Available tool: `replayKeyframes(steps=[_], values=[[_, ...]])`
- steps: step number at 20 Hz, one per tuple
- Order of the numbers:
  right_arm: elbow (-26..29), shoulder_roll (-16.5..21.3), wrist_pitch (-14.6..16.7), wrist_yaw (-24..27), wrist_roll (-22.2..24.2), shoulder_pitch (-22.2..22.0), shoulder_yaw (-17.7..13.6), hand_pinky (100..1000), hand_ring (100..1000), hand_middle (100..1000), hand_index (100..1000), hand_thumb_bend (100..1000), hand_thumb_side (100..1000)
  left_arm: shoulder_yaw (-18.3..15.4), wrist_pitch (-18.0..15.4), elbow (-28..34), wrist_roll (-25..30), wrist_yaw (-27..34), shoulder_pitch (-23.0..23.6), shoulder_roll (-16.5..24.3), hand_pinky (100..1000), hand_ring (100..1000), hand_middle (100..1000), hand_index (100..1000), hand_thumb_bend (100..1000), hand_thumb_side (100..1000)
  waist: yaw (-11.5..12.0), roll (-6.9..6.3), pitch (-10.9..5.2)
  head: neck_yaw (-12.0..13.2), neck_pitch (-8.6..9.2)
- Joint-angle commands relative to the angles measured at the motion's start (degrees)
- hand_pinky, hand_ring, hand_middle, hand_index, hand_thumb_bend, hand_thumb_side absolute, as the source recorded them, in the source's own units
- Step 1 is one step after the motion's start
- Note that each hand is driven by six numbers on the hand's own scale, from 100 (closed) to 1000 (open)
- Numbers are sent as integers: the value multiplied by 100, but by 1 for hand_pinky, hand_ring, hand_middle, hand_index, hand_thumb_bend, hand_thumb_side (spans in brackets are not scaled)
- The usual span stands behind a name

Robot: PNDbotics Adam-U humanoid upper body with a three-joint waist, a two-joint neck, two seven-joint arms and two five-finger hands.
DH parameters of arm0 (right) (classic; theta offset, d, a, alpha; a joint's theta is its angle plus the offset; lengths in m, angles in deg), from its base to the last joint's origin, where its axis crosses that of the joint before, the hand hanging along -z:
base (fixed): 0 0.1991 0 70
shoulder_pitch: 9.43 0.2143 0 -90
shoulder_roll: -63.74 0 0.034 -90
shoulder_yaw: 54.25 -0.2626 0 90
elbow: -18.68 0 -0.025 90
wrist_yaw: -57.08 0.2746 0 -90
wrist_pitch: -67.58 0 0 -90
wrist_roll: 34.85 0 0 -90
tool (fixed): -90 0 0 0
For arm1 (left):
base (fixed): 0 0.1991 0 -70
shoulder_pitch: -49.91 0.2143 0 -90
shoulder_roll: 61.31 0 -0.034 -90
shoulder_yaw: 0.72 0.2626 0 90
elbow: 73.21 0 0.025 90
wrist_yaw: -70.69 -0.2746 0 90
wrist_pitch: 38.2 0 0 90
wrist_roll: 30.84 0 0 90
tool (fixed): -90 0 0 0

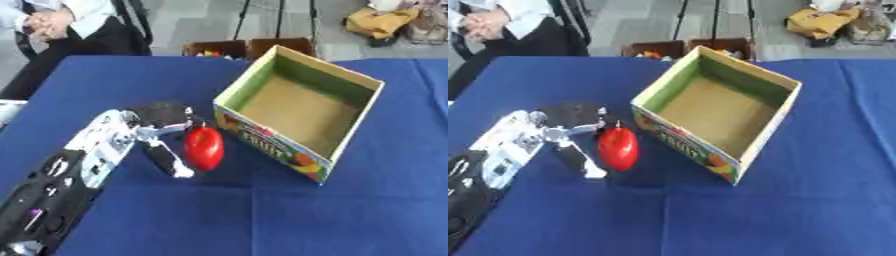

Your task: Pick up objects on the table and place them in the box.

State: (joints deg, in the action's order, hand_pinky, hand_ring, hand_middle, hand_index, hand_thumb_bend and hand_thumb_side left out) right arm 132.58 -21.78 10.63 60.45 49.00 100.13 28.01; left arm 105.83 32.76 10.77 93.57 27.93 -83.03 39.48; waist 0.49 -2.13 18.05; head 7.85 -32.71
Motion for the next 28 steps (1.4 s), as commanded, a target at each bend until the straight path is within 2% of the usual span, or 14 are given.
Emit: replayKeyframes(steps=[1, 7, 12, 17, 22, 28], values=[[69, 178, -13, 29, -34, 18, -63, 830, 871, 637, 819, 100, 825, -186, 96, 582, 97, 416, -5, 385, 100, 421, 503, 694, 100, 488, 9, -90, -231, -51, -38], [69, 213, -25, 52, -70, 29, -62, 830, 870, 638, 819, 100, 826, -632, 450, 1440, 75, 1330, -8, 958, 100, 404, 491, 695, 100, 486, -35, -153, -261, -106, -43], [69, 232, -25, 82, -43, 48, -30, 831, 872, 637, 820, 100, 827, -950, 770, 1662, -106, 1865, -272, 1278, 100, 397, 483, 692, 100, 477, -160, -213, -269, -22, -39], [69, 238, -20, 121, 14, 112, 17, 833, 873, 637, 820, 100, 829, -1016, 944, 1333, -270, 1959, -686, 1244, 100, 389, 475, 687, 100, 477, -351, -283, -232, 119, 11], [69, 237, -6, 189, 98, 240, 83, 834, 874, 637, 821, 100, 828, -1011, 1024, 666, -495, 1795, -1150, 942, 100, 382, 466, 681, 100, 477, -659, -377, -158, 334, 116], [69, 207, 6, 270, 199, 388, 145, 837, 877, 636, 822, 100, 832, -981, 948, -109, -934, 1428, -1520, 551, 100, 380, 461, 678, 100, 471, -990, -465, -56, 615, 210]])
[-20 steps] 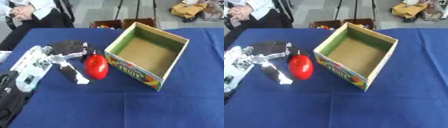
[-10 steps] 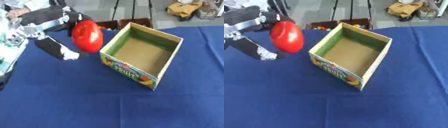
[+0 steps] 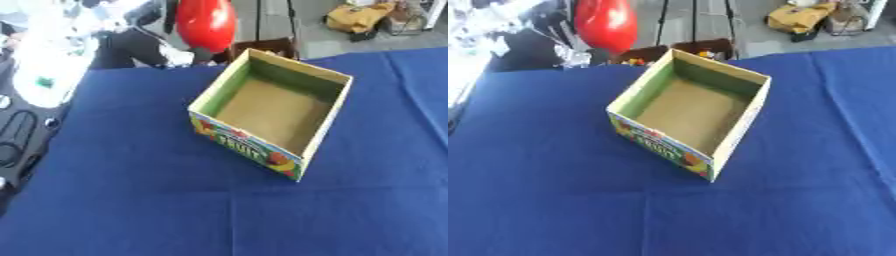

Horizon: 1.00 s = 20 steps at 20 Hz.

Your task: Pick up objects on the table and place them in the box.

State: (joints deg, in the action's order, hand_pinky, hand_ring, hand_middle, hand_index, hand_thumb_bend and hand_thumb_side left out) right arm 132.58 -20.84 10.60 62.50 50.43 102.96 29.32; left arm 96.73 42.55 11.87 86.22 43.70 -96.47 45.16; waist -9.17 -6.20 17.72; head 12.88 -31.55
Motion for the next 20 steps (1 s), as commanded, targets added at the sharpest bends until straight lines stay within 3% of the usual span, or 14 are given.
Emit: replayKeyframes(steps=[1, 6, 11, 20], values=[[69, 104, 7, 81, 75, 129, 25, 837, 877, 636, 822, 100, 833, -71, -60, -336, -298, -219, -210, -65, 100, 380, 461, 678, 100, 469, -76, -73, -9, 153, 110], [69, 57, 2, 158, 150, 259, 61, 838, 878, 637, 823, 100, 834, -72, -233, -945, -862, -758, -367, -355, 100, 385, 461, 675, 100, 463, -315, -137, 70, 398, 195], [69, 19, 17, 247, 198, 394, 78, 839, 878, 637, 823, 100, 834, -47, -363, -1432, -1373, -1723, -404, -607, 100, 407, 474, 680, 100, 454, -495, -169, 148, 625, 265], [69, -130, -12, 298, 306, 496, 122, 846, 886, 634, 828, 100, 846, -96, -409, -2233, -2036, -2776, -471, -970, 100, 412, 478, 686, 100, 454, -731, -169, 282, 783, 403]])
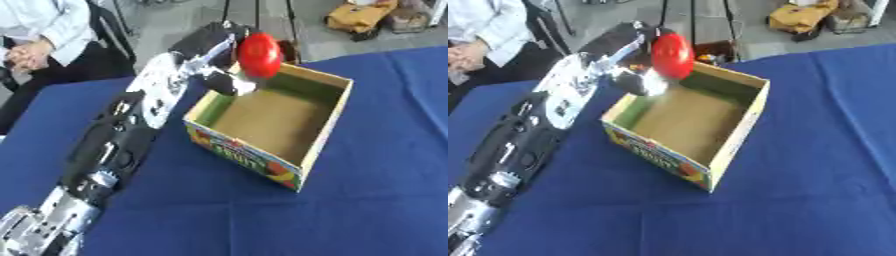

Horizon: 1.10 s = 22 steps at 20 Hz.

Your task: Pick up objects on the table and place them in the box.

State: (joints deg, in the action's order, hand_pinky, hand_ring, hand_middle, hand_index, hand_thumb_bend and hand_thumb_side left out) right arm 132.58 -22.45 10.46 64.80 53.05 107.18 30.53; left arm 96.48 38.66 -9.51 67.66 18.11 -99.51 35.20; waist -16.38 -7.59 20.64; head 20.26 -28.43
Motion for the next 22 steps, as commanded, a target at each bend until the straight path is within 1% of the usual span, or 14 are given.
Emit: replayKeyframes(steps=[1, 4, 9, 13, 16, 19, 21, 22], values=[[69, 19, -3, 67, 53, 75, 6, 847, 886, 634, 829, 100, 847, -64, -31, -163, -240, -320, -184, 2, 100, 413, 479, 686, 100, 454, -17, -29, 0, 53, 97], [69, -4, -13, 65, 72, 79, 16, 849, 888, 633, 830, 100, 850, -30, -106, -302, -358, -592, -194, -45, 100, 423, 486, 689, 100, 453, -27, -33, 18, 57, 103], [69, -36, -26, 60, 80, 88, 20, 851, 890, 633, 831, 100, 854, 33, -286, -453, -354, -857, -145, -157, 100, 441, 498, 697, 100, 459, -52, -37, 45, 54, 119], [69, -62, -39, 50, 82, 95, 22, 852, 892, 632, 832, 100, 857, 73, -412, -552, -243, -988, -125, -237, 100, 467, 516, 755, 100, 481, -54, -39, 67, 52, 101], [69, -67, -45, 47, 75, 97, 21, 853, 894, 632, 833, 100, 859, 139, -541, -617, -9, -1096, -112, -289, 155, 518, 594, 829, 100, 537, -39, -31, 76, 36, 72], [69, -72, -50, 50, 59, 98, 16, 852, 894, 632, 832, 100, 859, 180, -718, -645, 268, -1170, -104, -330, 228, 592, 675, 900, 100, 582, -19, -13, 73, 9, 53], [69, -74, -52, 51, 57, 90, 16, 852, 893, 632, 831, 100, 858, 187, -819, -623, 390, -1159, -105, -334, 296, 668, 763, 955, 124, 611, -1, 0, 63, 0, 40], [69, -75, -54, 51, 56, 85, 15, 852, 894, 632, 831, 100, 858, 189, -852, -594, 430, -1148, -105, -332, 353, 724, 811, 988, 144, 623, 6, 5, 58, -4, 34]])
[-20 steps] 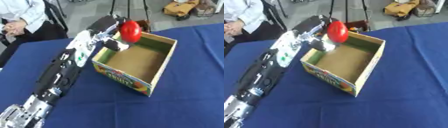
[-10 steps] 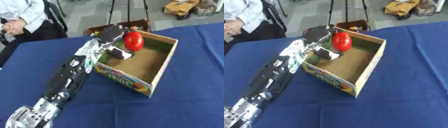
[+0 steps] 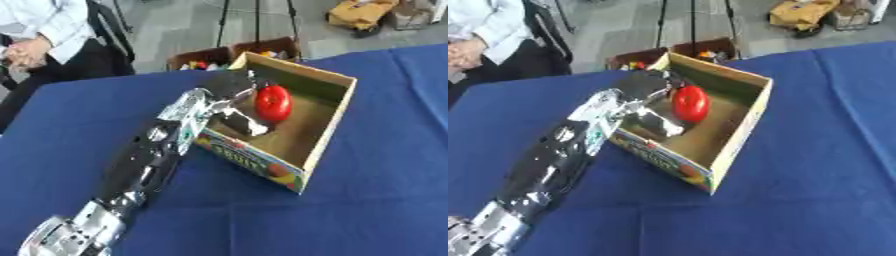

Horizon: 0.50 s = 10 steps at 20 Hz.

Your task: Pick up objects on the table and place them in the box.

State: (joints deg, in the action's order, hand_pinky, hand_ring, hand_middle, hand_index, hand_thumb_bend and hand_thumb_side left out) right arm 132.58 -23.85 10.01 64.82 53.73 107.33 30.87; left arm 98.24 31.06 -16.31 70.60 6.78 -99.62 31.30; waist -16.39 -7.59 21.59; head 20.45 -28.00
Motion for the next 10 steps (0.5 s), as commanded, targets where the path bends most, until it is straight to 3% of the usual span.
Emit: replayKeyframes(steps=[1, 4, 7, 10], values=[[69, 63, -12, 51, -13, 65, -20, 853, 894, 632, 832, 100, 859, 18, -120, 134, 155, -5, -97, 63, 412, 769, 852, 1000, 172, 639, 14, 8, -43, -28, -13], [69, 51, -25, 58, -5, 56, -11, 854, 894, 632, 832, 100, 860, 4, -101, 290, 113, -6, -101, 92, 516, 839, 931, 1000, 246, 685, 26, 17, -58, -33, -24], [69, 34, -37, 64, 3, 46, -7, 855, 895, 631, 832, 100, 862, -103, 123, 536, -402, -70, -126, 123, 666, 908, 994, 1000, 505, 828, 43, 37, -71, -31, -19], [69, 28, -34, 79, 11, 46, -3, 854, 894, 631, 830, 100, 861, -97, 336, 626, -1090, -199, -106, 125, 736, 942, 1000, 1000, 611, 917, 55, 58, -82, -31, -13]])
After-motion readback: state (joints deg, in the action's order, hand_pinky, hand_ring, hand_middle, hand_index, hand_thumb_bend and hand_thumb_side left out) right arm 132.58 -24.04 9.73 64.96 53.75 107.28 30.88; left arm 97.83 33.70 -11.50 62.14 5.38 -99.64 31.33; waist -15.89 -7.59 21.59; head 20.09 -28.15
